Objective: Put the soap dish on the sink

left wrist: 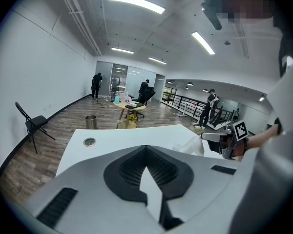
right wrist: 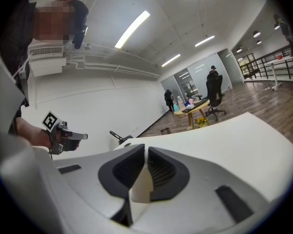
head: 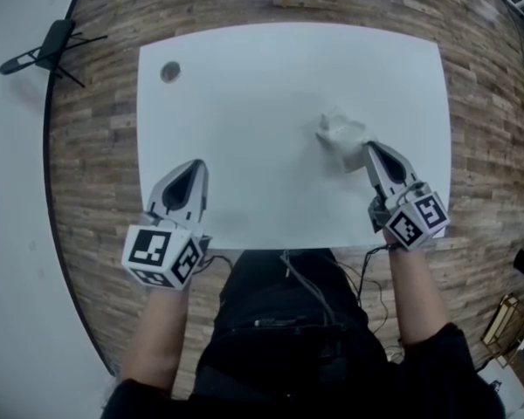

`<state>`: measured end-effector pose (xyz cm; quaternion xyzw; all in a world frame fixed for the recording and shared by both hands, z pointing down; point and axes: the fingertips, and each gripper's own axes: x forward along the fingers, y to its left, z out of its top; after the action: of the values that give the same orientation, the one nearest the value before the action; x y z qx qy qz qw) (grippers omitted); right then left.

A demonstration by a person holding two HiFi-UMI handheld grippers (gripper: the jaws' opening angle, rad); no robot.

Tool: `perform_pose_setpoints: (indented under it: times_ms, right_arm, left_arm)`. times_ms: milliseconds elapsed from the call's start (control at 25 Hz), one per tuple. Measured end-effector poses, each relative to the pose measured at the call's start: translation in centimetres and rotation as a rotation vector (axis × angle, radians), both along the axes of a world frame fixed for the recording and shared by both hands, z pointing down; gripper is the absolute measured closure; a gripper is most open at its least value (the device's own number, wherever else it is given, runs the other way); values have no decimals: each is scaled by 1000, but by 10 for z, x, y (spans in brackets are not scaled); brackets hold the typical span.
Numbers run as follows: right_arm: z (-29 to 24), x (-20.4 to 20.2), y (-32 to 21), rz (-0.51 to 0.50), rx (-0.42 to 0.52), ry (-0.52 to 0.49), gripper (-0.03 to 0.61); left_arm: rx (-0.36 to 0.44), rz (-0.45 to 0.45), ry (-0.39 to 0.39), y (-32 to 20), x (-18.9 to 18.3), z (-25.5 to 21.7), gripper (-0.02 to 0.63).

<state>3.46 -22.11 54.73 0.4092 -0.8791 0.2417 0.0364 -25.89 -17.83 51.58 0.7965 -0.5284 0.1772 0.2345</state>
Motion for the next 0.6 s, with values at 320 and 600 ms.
perform_pose_setpoints:
  times_ms: [320, 600]
  right_arm:
    - [4, 4, 18, 4, -3, 6, 551]
    - [10, 6, 27, 5, -15, 5, 551]
  left_arm:
    - [1, 13, -7, 11, 6, 0, 624]
    - [11, 24, -5, 11, 12, -3, 624]
